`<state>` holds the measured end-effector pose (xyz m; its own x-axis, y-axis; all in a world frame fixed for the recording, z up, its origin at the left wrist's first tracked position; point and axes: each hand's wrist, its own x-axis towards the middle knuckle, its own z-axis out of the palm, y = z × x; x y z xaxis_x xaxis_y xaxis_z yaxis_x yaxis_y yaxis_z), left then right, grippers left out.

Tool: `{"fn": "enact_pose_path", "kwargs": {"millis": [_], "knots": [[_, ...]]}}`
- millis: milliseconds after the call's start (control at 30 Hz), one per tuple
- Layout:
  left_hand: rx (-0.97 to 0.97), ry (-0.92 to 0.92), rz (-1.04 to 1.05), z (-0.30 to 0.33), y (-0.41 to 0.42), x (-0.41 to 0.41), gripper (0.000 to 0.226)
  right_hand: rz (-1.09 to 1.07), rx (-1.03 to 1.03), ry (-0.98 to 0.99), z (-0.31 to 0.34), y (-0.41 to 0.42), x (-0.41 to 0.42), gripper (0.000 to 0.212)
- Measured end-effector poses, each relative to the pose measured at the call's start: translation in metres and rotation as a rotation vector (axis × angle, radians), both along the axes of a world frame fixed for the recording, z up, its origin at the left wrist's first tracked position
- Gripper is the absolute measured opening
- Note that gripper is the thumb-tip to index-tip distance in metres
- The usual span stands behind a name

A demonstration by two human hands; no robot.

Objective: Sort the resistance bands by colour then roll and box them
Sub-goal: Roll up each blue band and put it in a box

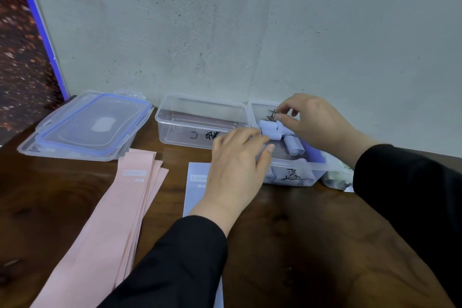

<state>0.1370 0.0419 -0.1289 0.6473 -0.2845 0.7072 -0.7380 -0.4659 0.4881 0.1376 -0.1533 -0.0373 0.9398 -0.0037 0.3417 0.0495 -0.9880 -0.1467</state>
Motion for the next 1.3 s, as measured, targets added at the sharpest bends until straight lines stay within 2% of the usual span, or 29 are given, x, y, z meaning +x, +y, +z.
{"fn": "enact_pose_path", "kwargs": {"millis": [133, 233, 300, 367, 433, 533, 600, 733, 833, 900, 1033, 1167, 1300], "knots": [[-0.213, -0.028, 0.064, 0.022, 0.006, -0.019, 0.032, -0.022, 0.169, -0.125, -0.002, 0.036, -0.052, 0.014], [-0.336, 0.232, 0.030, 0.053, 0.017, -0.030, 0.032, -0.066, 0.414, -0.182, -0.009, 0.074, -0.100, 0.012], [-0.362, 0.436, 0.030, 0.073, 0.035, -0.035, 0.024, -0.053, 0.534, -0.119, -0.025, 0.099, -0.129, 0.009], [-0.228, 0.514, 0.065, 0.081, 0.061, -0.045, 0.020, -0.041, 0.588, -0.009, -0.048, 0.124, -0.152, 0.011], [0.017, 0.539, 0.130, 0.072, 0.089, -0.063, 0.020, -0.041, 0.563, 0.072, -0.072, 0.143, -0.167, 0.026], [0.428, 0.440, 0.295, 0.042, 0.122, -0.096, 0.029, -0.079, 0.500, 0.166, -0.094, 0.166, -0.181, 0.053], [0.549, 0.385, 0.308, 0.025, 0.132, -0.118, 0.032, -0.083, 0.419, 0.205, -0.099, 0.177, -0.184, 0.058], [0.649, 0.373, 0.274, 0.007, 0.131, -0.148, 0.022, -0.048, 0.322, 0.221, -0.106, 0.186, -0.188, 0.053], [0.597, 0.400, 0.222, 0.001, 0.129, -0.152, 0.035, -0.047, 0.375, 0.173, -0.109, 0.184, -0.192, 0.049], [0.494, 0.427, 0.161, 0.000, 0.130, -0.157, 0.042, -0.050, 0.414, 0.136, -0.109, 0.185, -0.195, 0.047], [0.234, 0.539, 0.072, 0.001, 0.129, -0.156, 0.042, -0.055, 0.436, 0.115, -0.102, 0.187, -0.198, 0.046], [0.155, 0.603, 0.031, 0.002, 0.126, -0.149, 0.041, -0.046, 0.545, 0.097, -0.099, 0.185, -0.201, 0.041], [-0.017, 0.752, 0.058, 0.006, 0.126, -0.148, 0.038, -0.086, 0.607, 0.083, -0.099, 0.184, -0.205, 0.041]]}}
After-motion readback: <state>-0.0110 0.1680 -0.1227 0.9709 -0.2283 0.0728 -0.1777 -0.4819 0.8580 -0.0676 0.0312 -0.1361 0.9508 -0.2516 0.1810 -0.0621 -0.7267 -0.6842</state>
